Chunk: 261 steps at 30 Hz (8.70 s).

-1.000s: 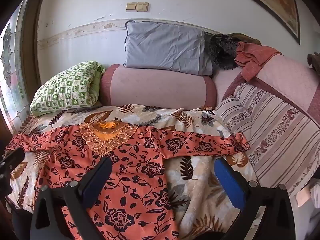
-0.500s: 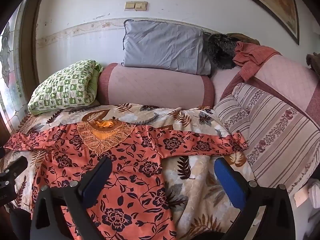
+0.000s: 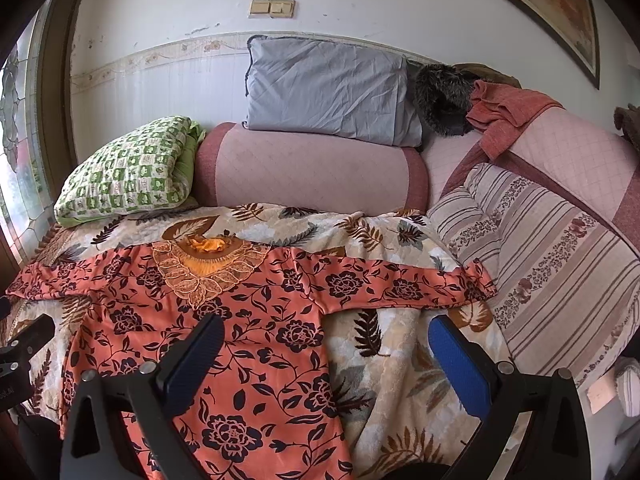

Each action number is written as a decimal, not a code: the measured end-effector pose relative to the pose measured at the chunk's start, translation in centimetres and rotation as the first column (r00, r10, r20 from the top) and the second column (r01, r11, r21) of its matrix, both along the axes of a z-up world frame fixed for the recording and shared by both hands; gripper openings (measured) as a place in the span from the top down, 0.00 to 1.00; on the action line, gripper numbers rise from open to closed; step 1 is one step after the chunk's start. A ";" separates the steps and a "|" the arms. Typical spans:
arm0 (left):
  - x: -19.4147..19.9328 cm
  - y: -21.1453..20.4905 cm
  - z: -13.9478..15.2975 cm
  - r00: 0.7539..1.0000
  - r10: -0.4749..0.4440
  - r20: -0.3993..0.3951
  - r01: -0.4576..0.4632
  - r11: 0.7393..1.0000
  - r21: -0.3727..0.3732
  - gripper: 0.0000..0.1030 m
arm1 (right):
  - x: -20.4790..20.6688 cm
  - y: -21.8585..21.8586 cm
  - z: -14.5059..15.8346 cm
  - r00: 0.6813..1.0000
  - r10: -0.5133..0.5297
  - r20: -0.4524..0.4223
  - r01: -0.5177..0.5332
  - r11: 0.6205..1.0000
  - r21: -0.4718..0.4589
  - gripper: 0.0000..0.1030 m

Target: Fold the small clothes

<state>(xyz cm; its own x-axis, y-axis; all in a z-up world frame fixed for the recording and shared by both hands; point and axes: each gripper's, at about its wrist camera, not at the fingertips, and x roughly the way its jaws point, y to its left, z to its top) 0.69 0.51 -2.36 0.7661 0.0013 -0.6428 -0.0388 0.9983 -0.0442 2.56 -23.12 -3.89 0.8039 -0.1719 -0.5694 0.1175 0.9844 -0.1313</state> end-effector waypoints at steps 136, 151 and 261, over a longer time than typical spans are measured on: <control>15.2 21.9 -13.1 0.883 0.469 0.016 -0.467 0.881 -0.069 0.00 | 28.6 16.6 -10.5 0.915 0.403 -0.017 -0.168 0.420 0.892 0.89; 18.8 19.6 -14.4 0.910 0.415 -0.018 -0.415 0.909 -0.042 0.00 | 27.5 8.2 -16.3 0.911 0.362 -0.196 -0.090 0.641 0.763 0.36; 26.7 5.5 -10.0 0.999 -0.014 0.049 0.033 0.918 -0.396 0.96 | 21.7 -3.7 -12.8 0.944 0.329 -0.012 -0.242 0.716 0.654 0.74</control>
<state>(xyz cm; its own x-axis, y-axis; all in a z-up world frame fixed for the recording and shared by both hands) 27.38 5.98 -12.36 0.7906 -0.2649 -0.5521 -0.0043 0.8992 -0.4375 24.27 -26.81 -16.65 0.6730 0.4918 -0.5524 -0.1563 0.8246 0.5436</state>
